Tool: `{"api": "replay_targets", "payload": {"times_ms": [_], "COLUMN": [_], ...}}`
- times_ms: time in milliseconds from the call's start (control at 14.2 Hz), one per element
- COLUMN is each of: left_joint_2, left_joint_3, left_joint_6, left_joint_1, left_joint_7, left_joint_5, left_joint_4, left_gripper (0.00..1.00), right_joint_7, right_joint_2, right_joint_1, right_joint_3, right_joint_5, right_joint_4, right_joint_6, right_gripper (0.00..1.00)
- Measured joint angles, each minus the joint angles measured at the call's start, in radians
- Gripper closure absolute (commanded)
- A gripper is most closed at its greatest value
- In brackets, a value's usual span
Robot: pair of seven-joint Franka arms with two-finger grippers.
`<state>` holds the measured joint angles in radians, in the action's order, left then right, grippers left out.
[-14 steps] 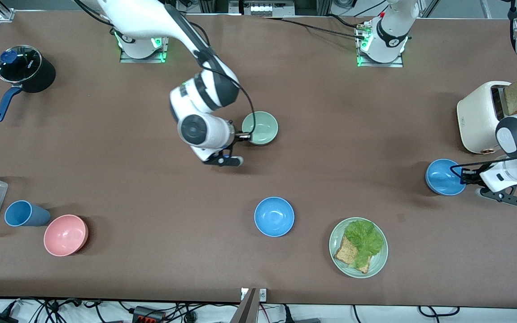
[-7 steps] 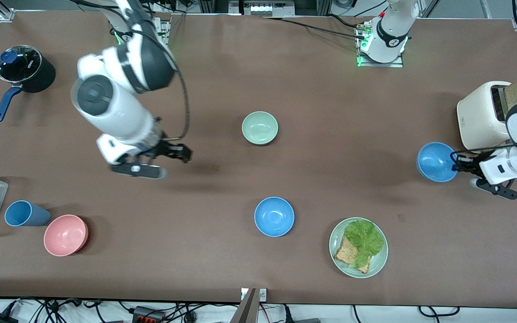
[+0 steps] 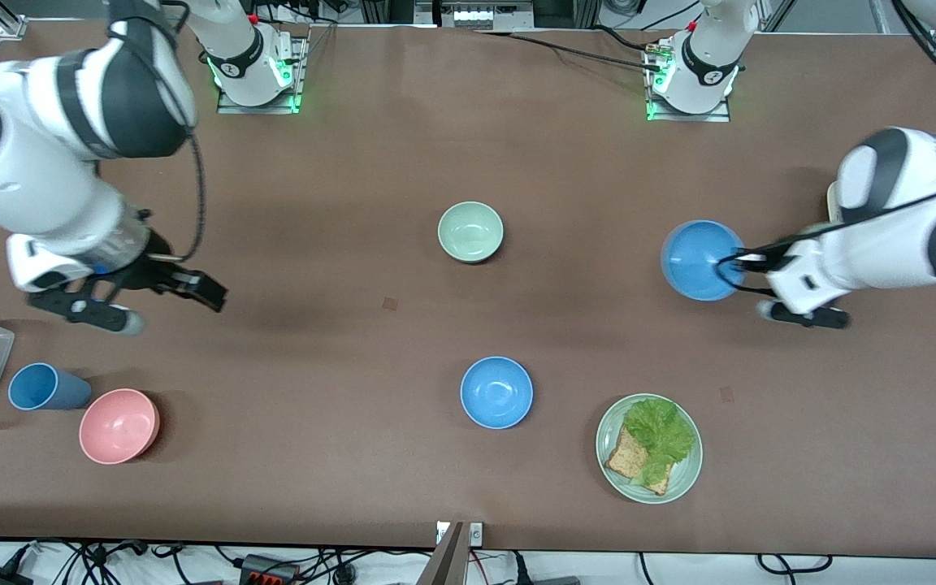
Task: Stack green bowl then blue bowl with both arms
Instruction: 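Release the green bowl with the right gripper while the left gripper lifts the blue bowl, then carry the blue bowl with the left gripper over the green bowl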
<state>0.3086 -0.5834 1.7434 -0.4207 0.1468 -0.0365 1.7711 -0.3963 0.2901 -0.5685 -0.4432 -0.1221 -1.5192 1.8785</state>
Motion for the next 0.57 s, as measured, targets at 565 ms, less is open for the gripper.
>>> {"api": "replay_targets", "payload": {"times_ms": [565], "left_joint_2": [0.031], "left_joint_3": [-0.289], "left_joint_6": [0.220], "left_joint_1": [0.041], "left_joint_7": [0.767], "left_joint_5": [-0.025], "left_joint_4": [0.106], "left_gripper": [1.00], "right_joint_7": [0.330], "right_joint_2": [-0.097], "right_joint_1": [0.518], "right_joint_3": [0.325], "right_joint_5": [0.027], "right_joint_4": [0.018], "right_joint_6": [-0.035], "right_gripper": [0.00]}}
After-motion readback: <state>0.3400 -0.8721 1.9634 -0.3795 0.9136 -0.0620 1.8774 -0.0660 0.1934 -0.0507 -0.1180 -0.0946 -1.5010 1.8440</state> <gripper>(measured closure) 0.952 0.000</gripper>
